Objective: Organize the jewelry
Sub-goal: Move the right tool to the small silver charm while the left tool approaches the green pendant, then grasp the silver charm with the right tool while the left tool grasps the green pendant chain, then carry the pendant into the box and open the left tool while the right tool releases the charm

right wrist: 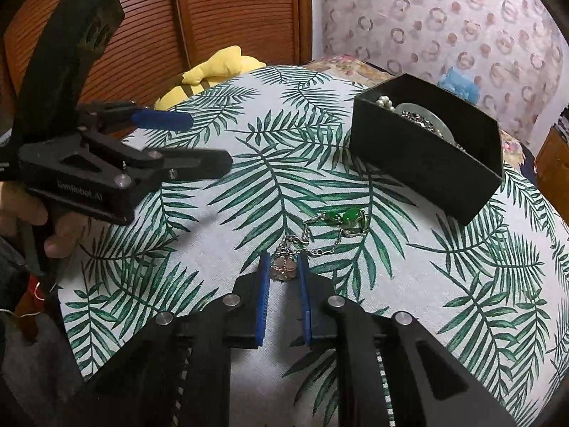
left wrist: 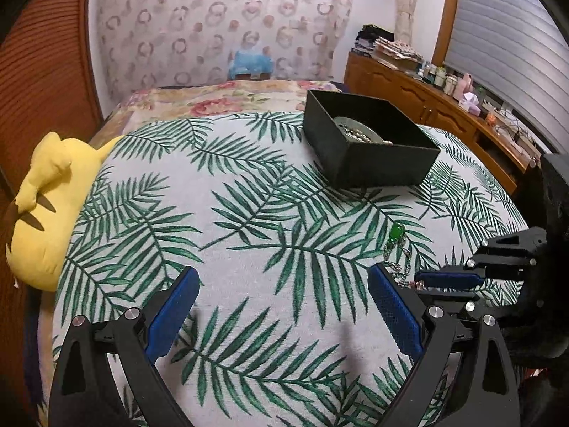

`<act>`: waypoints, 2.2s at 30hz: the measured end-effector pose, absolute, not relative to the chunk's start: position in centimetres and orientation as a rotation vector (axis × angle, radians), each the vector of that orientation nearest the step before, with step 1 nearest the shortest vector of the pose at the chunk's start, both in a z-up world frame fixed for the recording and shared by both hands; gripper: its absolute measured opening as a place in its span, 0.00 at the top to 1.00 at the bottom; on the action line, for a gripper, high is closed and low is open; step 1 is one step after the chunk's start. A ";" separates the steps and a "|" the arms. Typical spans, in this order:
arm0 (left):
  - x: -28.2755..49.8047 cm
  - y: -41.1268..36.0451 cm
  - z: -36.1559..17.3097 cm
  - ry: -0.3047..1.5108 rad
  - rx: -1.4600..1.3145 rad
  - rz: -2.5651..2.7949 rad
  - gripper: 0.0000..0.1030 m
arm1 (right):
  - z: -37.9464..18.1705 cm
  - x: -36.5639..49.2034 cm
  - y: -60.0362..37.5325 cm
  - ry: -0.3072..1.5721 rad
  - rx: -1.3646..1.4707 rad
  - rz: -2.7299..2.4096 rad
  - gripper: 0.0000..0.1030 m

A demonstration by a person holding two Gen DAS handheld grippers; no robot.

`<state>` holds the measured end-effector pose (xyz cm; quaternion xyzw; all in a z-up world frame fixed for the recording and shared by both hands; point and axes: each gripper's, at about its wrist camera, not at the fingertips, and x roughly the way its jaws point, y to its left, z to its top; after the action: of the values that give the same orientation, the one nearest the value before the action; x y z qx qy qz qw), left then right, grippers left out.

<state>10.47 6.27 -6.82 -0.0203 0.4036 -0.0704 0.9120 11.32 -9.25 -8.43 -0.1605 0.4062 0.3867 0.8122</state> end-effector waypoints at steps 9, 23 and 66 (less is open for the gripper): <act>11.8 3.1 -7.1 0.848 0.016 -0.226 0.11 | -7.1 12.5 -13.9 0.840 -0.283 0.752 0.84; 14.8 -2.0 -8.3 0.902 0.126 -0.320 0.66 | -7.8 14.8 -17.6 0.845 -0.232 0.696 0.84; 19.3 -0.8 3.3 0.608 0.063 -0.304 0.93 | -1.0 22.6 -15.2 0.653 -0.199 0.707 0.83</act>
<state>19.29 -0.84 3.26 0.0307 0.2982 -0.1491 0.9423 22.56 -15.25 -1.00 -0.0954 0.3134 0.3393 0.8818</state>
